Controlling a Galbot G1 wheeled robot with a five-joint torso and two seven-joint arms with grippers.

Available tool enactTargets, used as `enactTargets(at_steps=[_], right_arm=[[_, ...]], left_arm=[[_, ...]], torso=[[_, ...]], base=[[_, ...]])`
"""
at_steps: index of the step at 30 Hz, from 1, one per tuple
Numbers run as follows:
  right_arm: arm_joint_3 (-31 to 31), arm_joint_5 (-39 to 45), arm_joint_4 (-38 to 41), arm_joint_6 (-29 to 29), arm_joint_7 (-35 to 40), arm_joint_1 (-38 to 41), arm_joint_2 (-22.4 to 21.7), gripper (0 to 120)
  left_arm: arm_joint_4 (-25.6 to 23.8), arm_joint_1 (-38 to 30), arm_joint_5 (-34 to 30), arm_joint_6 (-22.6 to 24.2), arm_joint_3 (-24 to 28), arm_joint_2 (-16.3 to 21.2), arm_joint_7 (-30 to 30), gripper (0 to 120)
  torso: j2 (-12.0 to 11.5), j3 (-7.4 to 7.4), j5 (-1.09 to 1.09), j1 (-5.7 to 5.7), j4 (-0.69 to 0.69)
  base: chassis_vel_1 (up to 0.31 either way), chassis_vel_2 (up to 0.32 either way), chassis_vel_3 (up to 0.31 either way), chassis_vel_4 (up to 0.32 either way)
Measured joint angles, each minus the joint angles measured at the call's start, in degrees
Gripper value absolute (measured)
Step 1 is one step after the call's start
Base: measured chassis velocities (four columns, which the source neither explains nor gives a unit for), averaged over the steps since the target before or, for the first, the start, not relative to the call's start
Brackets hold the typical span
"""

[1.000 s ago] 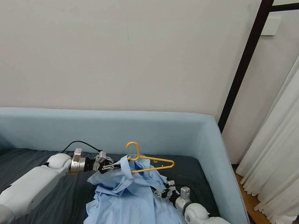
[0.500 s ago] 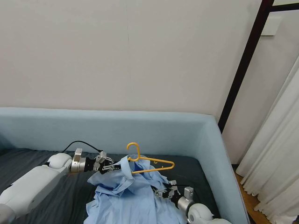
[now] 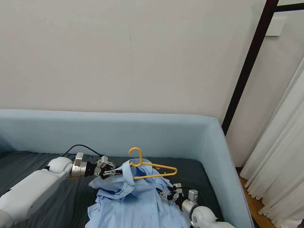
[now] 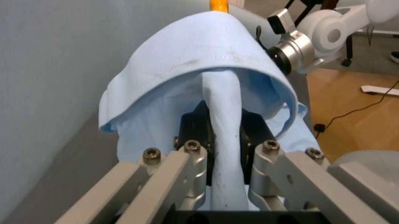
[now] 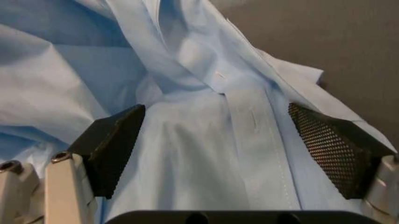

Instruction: Pick up the clothes from the sofa and hang them on the clothes hanger.

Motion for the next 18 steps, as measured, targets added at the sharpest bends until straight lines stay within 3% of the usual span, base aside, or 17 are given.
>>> enactTargets(at_steps=[10,15,18], right_arm=[[1.3,-2.7,-2.1,0.6,1.0,0.0,1.5,80],[1.5,-3.9,-3.9,0.8,1.1,0.2,1.7,62],[1.4,-4.3,-4.4,1.1,1.1,0.3,2.0,58]], left_arm=[[0.1,-0.2,0.3,0.2,0.6,-0.6,0.1,7],[0.1,-0.3,0.3,0.3,0.6,-0.5,0.2,7],[0.1,-0.5,0.3,0.3,0.7,-0.5,0.2,7]], torso=[[0.0,0.00,0.01,0.00,0.01],[0.0,0.00,0.01,0.00,0.00],[0.0,0.00,0.01,0.00,0.00]], base=[[0.000,0.000,0.000,0.000],[0.000,0.000,0.000,0.000],[0.000,0.000,0.000,0.000]])
